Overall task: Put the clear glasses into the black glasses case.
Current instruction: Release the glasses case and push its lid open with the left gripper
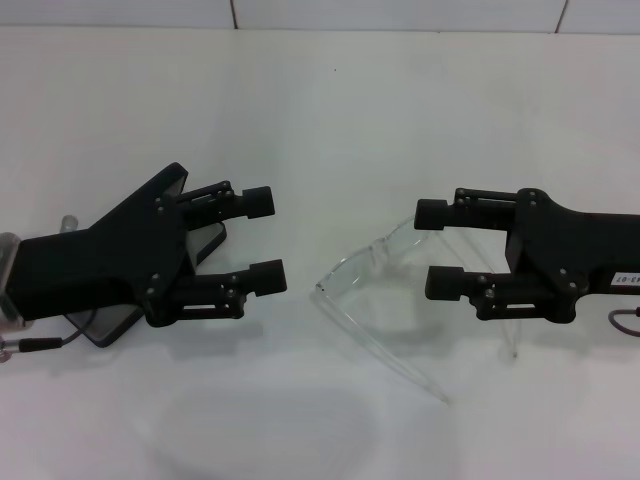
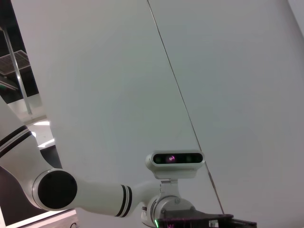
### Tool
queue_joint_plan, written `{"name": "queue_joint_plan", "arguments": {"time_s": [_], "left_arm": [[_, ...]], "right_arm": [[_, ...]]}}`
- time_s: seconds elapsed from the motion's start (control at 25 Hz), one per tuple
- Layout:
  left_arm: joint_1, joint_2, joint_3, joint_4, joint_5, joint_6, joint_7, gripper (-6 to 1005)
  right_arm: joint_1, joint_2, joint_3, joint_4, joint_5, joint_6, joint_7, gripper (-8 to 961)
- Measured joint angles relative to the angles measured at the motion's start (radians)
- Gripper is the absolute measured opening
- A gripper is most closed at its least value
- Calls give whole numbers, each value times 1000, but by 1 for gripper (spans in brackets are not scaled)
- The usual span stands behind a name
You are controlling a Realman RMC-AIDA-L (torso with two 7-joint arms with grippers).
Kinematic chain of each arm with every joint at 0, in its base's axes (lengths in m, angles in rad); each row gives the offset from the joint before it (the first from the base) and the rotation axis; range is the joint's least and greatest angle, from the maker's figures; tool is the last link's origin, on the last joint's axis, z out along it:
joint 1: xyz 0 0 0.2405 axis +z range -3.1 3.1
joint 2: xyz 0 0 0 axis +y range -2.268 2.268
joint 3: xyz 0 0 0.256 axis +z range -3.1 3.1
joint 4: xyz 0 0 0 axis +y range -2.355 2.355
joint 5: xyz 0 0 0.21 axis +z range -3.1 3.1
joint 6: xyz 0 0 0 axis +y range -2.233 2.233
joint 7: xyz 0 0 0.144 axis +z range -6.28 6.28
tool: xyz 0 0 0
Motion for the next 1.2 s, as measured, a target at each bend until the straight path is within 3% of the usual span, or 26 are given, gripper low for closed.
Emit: {"name": "queue_joint_plan", "arguments": {"time_s": [0.52,0.68,0.8,0.92,1.0,1.2], "left_arm": [[0,-1,-3,2,-4,0,0,841],[2,-1,-17,57,-54,4,-50,831],[17,-8,-29,215,-90,-36,-163,823],[34,-29,-42,429,-49,-132,-306,816],[46,-38,-33,613,35,-207,-446,810],[48,-41,67,922,271,-275,-752,798]], "right_arm": [[-2,0,3,0,0,1,-6,720],[-34,-14,29,-11,1,1,-7,719],[-99,-37,103,-35,2,-7,-5,718],[-166,-43,172,-73,3,-18,-6,718],[-217,-38,239,-112,3,-47,-9,718],[-275,-30,351,-122,3,-119,-20,717]]}}
